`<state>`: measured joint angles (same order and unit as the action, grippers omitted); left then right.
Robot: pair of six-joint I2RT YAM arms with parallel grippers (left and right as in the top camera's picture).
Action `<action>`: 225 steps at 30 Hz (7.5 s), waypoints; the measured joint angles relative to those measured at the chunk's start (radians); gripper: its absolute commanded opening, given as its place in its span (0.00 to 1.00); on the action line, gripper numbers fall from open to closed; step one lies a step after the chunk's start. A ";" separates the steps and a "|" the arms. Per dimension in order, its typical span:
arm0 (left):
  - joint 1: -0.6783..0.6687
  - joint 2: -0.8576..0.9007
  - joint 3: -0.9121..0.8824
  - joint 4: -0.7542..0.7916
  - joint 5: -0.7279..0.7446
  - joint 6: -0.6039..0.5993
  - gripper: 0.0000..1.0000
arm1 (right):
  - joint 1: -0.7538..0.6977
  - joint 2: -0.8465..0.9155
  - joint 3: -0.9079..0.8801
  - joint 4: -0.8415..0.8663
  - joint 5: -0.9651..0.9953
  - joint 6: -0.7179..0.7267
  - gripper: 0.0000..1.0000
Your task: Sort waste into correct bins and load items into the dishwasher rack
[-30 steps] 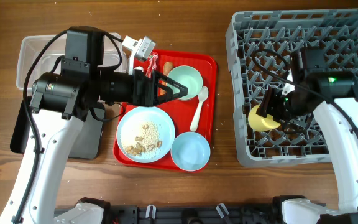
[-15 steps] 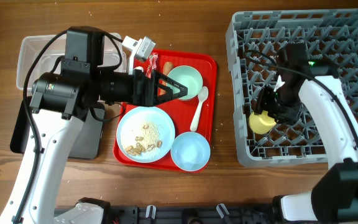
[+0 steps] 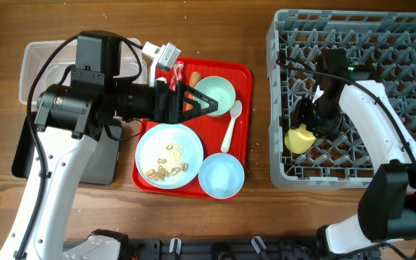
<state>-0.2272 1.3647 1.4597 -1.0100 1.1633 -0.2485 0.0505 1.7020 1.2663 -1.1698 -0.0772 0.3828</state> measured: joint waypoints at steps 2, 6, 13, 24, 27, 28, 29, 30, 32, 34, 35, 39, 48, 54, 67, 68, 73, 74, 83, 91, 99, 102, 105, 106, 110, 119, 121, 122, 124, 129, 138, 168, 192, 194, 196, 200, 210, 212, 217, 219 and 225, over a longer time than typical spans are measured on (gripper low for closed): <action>0.000 0.000 0.000 0.000 0.000 0.000 1.00 | 0.000 0.000 0.000 0.000 0.000 -0.015 0.64; 0.000 0.000 0.000 0.000 0.000 0.000 1.00 | 0.025 0.000 0.000 0.000 0.014 -0.051 0.76; 0.000 0.000 0.000 0.000 0.000 0.000 1.00 | 0.039 -0.126 -0.001 -0.005 0.015 -0.079 0.80; -0.009 0.000 0.002 -0.033 -0.297 -0.005 1.00 | 0.044 -0.440 -0.002 0.000 -0.289 -0.196 0.37; -0.087 0.000 0.003 -0.176 -0.644 -0.036 0.85 | 0.089 -0.440 -0.002 -0.008 -0.307 -0.205 0.39; -0.121 0.000 0.003 -0.237 -0.751 -0.067 0.81 | 0.097 -0.440 -0.002 -0.008 -0.309 -0.206 0.39; -0.146 0.000 0.003 -0.282 -0.827 -0.089 0.78 | 0.100 -0.440 -0.002 -0.009 -0.312 -0.206 0.40; -0.178 -0.001 -0.015 -0.334 -0.912 -0.130 0.73 | 0.100 -0.440 -0.002 -0.008 -0.315 -0.206 0.40; -0.256 -0.009 -0.109 -0.285 -0.962 -0.171 0.66 | 0.100 -0.440 -0.002 -0.008 -0.315 -0.206 0.41; -0.343 -0.003 -0.212 -0.227 -0.979 -0.194 0.65 | 0.100 -0.440 -0.002 -0.009 -0.316 -0.206 0.41; -0.377 -0.003 -0.261 -0.180 -0.987 -0.212 0.66 | 0.100 -0.440 -0.002 -0.012 -0.316 -0.205 0.41; -0.412 -0.003 -0.311 -0.148 -1.010 -0.266 0.72 | 0.177 -0.439 -0.007 -0.018 -0.372 -0.213 0.41; 0.076 -0.163 0.097 -0.319 -1.070 -0.288 1.00 | 0.608 -0.299 -0.133 0.105 -0.093 0.086 0.40; 0.116 -0.257 0.107 -0.322 -1.072 -0.288 1.00 | 0.632 -0.081 -0.212 0.169 -0.044 0.161 0.40; 0.116 -0.256 0.107 -0.322 -1.072 -0.288 1.00 | 0.634 -0.012 -0.254 0.240 -0.057 0.173 0.04; 0.116 -0.256 0.107 -0.322 -1.072 -0.288 1.00 | 0.634 -0.013 -0.254 0.240 -0.057 0.170 0.04; 0.116 -0.256 0.107 -0.322 -1.072 -0.288 1.00 | 0.634 -0.043 -0.247 0.231 -0.052 0.143 0.04; 0.116 -0.256 0.107 -0.322 -1.072 -0.288 1.00 | 0.634 -0.062 -0.244 0.229 -0.041 0.141 0.04; 0.116 -0.256 0.107 -0.322 -1.072 -0.288 1.00 | 0.578 -0.460 -0.221 0.233 0.218 0.156 0.04; 0.116 -0.256 0.107 -0.322 -1.072 -0.288 1.00 | 0.197 -0.634 -0.206 0.121 0.454 0.163 0.04; 0.116 -0.256 0.107 -0.322 -1.072 -0.288 1.00 | -0.197 -0.632 -0.146 0.383 0.543 0.122 0.04; 0.116 -0.256 0.106 -0.322 -1.072 -0.288 1.00 | -0.205 -0.580 -0.134 0.559 0.700 0.023 0.04; 0.116 -0.256 0.106 -0.322 -1.072 -0.288 1.00 | -0.205 -0.472 -0.130 0.664 0.906 -0.098 0.04; 0.116 -0.256 0.106 -0.322 -1.072 -0.288 1.00 | -0.205 -0.428 -0.130 0.682 0.961 -0.127 0.04; 0.116 -0.256 0.106 -0.322 -1.072 -0.288 1.00 | -0.205 -0.288 -0.130 0.753 1.068 -0.246 0.04; 0.116 -0.256 0.106 -0.322 -1.072 -0.288 1.00 | -0.274 -0.146 -0.132 0.973 1.143 -0.501 0.04; 0.116 -0.256 0.106 -0.322 -1.072 -0.288 1.00 | -0.322 -0.146 -0.131 0.999 1.140 -0.527 0.04; 0.116 -0.256 0.106 -0.322 -1.072 -0.288 1.00 | -0.338 -0.146 -0.131 0.998 1.126 -0.535 0.04; 0.116 -0.256 0.106 -0.322 -1.072 -0.288 1.00 | -0.360 -0.143 -0.131 0.996 1.104 -0.546 0.04; 0.116 -0.256 0.106 -0.322 -1.072 -0.288 1.00 | -0.366 -0.067 -0.131 0.996 1.080 -0.556 0.04; 0.116 -0.256 0.106 -0.322 -1.072 -0.288 1.00 | -0.364 0.017 -0.131 0.999 1.072 -0.564 0.04; 0.116 -0.256 0.106 -0.322 -1.072 -0.288 1.00 | -0.133 0.019 -0.125 0.838 1.071 -0.567 0.09; 0.116 -0.256 0.106 -0.322 -1.072 -0.288 1.00 | -0.121 -0.362 -0.125 0.458 0.001 -0.251 0.28; 0.116 -0.256 0.106 -0.322 -1.072 -0.288 1.00 | -0.121 -0.367 -0.125 0.383 -0.181 -0.243 0.25; 0.116 -0.256 0.106 -0.322 -1.072 -0.288 1.00 | -0.119 -0.373 -0.125 0.302 -0.370 -0.246 0.24; 0.116 -0.256 0.106 -0.322 -1.072 -0.288 1.00 | -0.008 -0.435 -0.125 0.213 -0.541 -0.290 0.26; 0.116 -0.256 0.106 -0.323 -1.072 -0.288 1.00 | 0.496 -0.347 -0.127 0.477 -0.171 -0.091 0.32; 0.116 -0.256 0.106 -0.322 -1.072 -0.288 1.00 | 0.494 -0.275 -0.094 0.519 -0.158 -0.061 0.31; 0.116 -0.256 0.106 -0.322 -1.072 -0.288 1.00 | 0.479 -0.007 0.173 0.361 -0.125 -0.047 0.46; 0.116 -0.256 0.106 -0.322 -1.072 -0.288 1.00 | 0.473 0.140 0.347 0.269 -0.029 -0.040 0.57; 0.116 -0.256 0.106 -0.322 -1.072 -0.288 1.00 | 0.385 0.357 0.411 0.305 0.014 -0.008 0.56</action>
<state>-0.1108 1.1091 1.5661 -1.3323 0.0910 -0.5365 0.4351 2.0590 1.6772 -0.8646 -0.0635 0.3752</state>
